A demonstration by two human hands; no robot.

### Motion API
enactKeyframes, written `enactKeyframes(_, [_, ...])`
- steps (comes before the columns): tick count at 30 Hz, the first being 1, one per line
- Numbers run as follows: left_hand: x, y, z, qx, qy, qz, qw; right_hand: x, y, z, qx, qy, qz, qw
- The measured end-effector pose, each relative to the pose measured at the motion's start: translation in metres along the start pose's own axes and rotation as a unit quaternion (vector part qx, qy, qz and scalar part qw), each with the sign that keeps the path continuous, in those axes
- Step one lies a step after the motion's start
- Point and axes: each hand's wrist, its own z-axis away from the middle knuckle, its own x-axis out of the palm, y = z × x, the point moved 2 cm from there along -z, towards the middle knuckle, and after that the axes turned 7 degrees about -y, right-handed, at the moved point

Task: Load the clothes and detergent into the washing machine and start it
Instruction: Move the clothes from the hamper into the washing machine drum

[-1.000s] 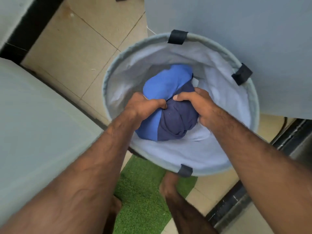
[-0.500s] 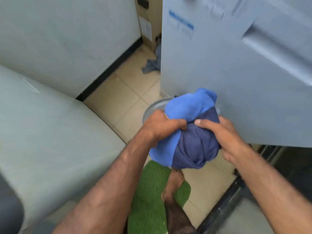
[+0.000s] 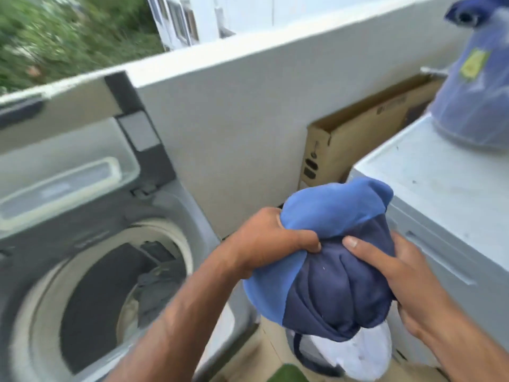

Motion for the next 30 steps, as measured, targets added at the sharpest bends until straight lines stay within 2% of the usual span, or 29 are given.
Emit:
enactKeyframes(4, [-0.077,0.0,0.063,0.028,0.075,0.01,0.997,0.076,-0.054,-0.001,-0.057,-0.049,0.013,0.997])
enactKeyframes(9, [-0.162,-0.044,0.138,0.024,0.148,0.048,0.988,0.188,-0.082,0.004,-0.083,-0.131,0.024,0.988])
enactKeyframes(18, [-0.256,-0.161,0.228,-0.04,0.241,0.101,0.964,0.359,-0.048,0.013,-0.041,-0.249,0.045,0.967])
enactKeyframes(22, [-0.266,-0.203,0.232,-0.076,0.257,0.114,0.957,0.395,-0.013,0.014,-0.017,-0.24,0.056,0.969])
enactKeyframes(26, [-0.268,-0.237,0.219,-0.098,0.24,0.109,0.96,0.412,0.024,0.01,0.019,-0.23,0.068,0.971])
enactKeyframes(30, [-0.267,-0.262,0.195,-0.112,0.23,0.068,0.964,0.415,0.056,-0.005,0.043,-0.228,0.089,0.969])
